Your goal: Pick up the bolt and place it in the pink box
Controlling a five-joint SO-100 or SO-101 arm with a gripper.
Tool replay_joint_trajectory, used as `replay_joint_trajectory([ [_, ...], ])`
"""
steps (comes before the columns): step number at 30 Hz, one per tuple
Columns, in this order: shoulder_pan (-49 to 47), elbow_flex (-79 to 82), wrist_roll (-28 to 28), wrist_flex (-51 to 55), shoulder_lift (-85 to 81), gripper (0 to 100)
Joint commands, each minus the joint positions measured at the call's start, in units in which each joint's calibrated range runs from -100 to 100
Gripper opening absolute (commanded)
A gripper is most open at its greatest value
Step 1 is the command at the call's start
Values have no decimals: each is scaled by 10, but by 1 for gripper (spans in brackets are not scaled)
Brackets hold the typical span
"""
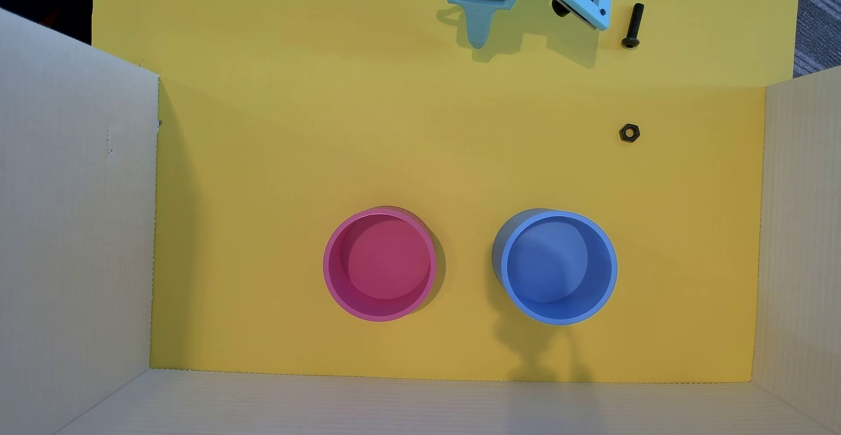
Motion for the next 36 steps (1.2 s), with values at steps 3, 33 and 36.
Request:
replay_joint_trajectory([
  [3,1,-26,-3,4,-2,1],
  [33,1,-162,-3,7,6,1],
  [36,-9,-187,1,11,7,1],
])
